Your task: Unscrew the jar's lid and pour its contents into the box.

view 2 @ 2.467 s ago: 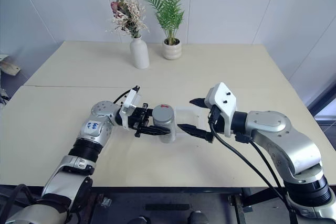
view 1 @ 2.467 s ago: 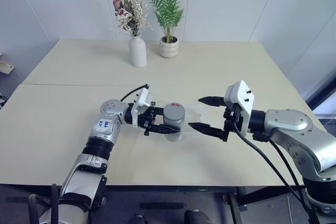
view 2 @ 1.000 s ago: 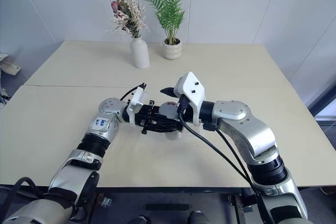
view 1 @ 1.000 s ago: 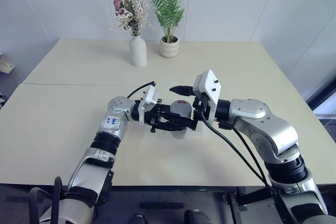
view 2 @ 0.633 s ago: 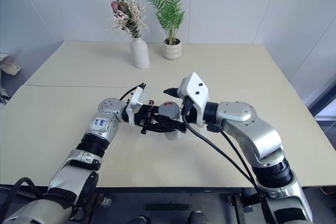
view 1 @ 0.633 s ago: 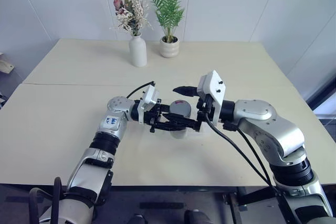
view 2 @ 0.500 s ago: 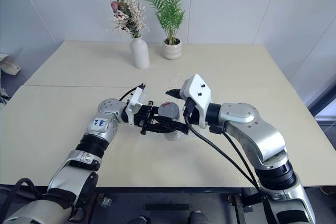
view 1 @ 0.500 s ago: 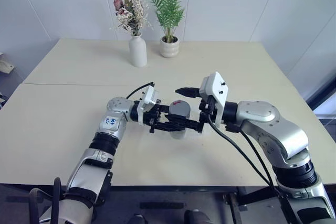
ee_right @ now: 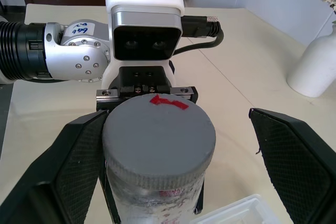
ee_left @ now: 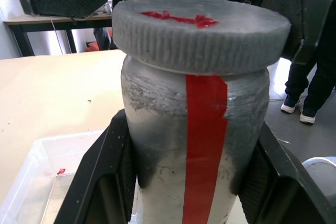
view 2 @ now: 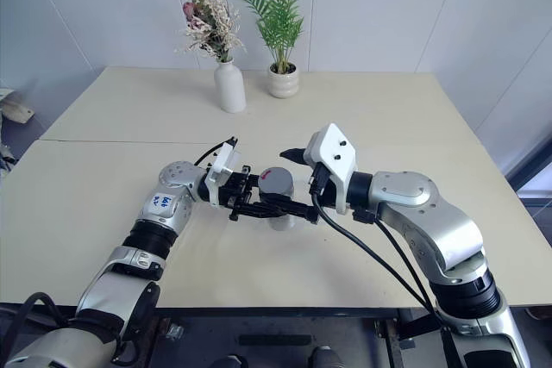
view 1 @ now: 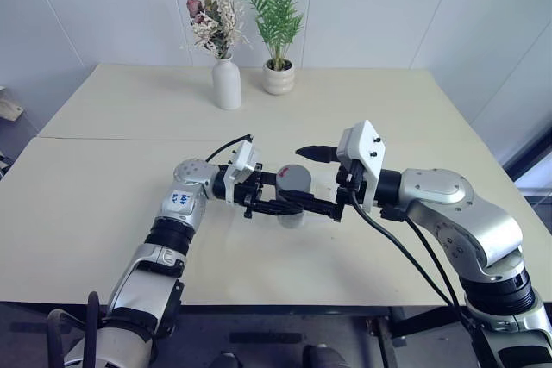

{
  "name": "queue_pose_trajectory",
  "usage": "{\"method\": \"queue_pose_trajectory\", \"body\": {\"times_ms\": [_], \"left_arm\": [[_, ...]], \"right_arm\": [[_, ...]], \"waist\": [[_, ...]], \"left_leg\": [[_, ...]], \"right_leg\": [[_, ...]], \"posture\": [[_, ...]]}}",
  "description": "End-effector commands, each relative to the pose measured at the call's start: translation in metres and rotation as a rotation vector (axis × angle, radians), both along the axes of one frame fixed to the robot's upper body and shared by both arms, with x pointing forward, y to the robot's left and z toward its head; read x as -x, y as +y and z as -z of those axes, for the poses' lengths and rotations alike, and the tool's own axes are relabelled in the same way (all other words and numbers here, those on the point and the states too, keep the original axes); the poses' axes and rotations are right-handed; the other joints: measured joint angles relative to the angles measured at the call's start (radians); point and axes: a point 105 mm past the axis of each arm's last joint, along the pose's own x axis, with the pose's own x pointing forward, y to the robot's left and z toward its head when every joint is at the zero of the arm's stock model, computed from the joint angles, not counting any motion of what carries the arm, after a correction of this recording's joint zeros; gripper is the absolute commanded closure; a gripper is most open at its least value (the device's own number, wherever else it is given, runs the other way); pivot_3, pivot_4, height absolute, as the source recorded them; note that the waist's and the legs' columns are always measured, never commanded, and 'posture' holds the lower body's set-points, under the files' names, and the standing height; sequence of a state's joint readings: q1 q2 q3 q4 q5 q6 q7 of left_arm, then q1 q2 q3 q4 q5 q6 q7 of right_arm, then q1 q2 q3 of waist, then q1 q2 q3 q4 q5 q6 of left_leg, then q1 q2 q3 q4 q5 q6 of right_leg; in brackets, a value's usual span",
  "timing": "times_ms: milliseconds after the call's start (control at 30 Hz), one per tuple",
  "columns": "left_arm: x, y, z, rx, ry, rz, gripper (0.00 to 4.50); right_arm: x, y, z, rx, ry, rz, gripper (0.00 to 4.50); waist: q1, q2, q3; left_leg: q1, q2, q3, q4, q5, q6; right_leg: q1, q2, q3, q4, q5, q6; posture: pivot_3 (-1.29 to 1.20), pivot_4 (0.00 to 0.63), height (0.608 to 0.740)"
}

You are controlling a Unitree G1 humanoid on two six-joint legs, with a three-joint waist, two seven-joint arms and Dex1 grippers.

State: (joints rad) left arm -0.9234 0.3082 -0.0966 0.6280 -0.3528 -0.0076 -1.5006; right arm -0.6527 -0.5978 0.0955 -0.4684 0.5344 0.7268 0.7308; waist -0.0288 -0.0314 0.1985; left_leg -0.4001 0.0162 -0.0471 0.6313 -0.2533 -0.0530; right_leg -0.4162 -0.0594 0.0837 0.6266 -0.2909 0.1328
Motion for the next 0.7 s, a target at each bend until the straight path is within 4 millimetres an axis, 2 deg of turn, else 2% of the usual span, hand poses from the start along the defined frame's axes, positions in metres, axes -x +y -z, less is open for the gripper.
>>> {"method": "queue_pose_trajectory", "body": {"times_ms": [33, 700], "left_arm": [[0.0076, 0.0016, -0.0080, 0.012, -0.044, 0.051, 2.44], [0.0068, 0.0056, -0.0074, 0.004, -0.039, 0.040, 2.44]], "right_arm": [[-0.0020, -0.0141, -0.0128, -0.015, -0.051, 0.065, 0.03], [-0.0005, -0.0226, -0.0108, 0.001, -0.044, 0.083, 0.03]], "waist": [[0.000, 0.000, 0.000], [0.000, 0.000, 0.000]], "left_leg": [[0.000, 0.000, 0.000, 0.000, 0.000, 0.000], [0.000, 0.000, 0.000, 0.000, 0.000, 0.000]], "right_leg": [[0.000, 0.000, 0.000, 0.000, 0.000, 0.000], [0.000, 0.000, 0.000, 0.000, 0.000, 0.000]], "posture": [[0.00, 0.150, 0.740], [0.00, 0.150, 0.740]]}}
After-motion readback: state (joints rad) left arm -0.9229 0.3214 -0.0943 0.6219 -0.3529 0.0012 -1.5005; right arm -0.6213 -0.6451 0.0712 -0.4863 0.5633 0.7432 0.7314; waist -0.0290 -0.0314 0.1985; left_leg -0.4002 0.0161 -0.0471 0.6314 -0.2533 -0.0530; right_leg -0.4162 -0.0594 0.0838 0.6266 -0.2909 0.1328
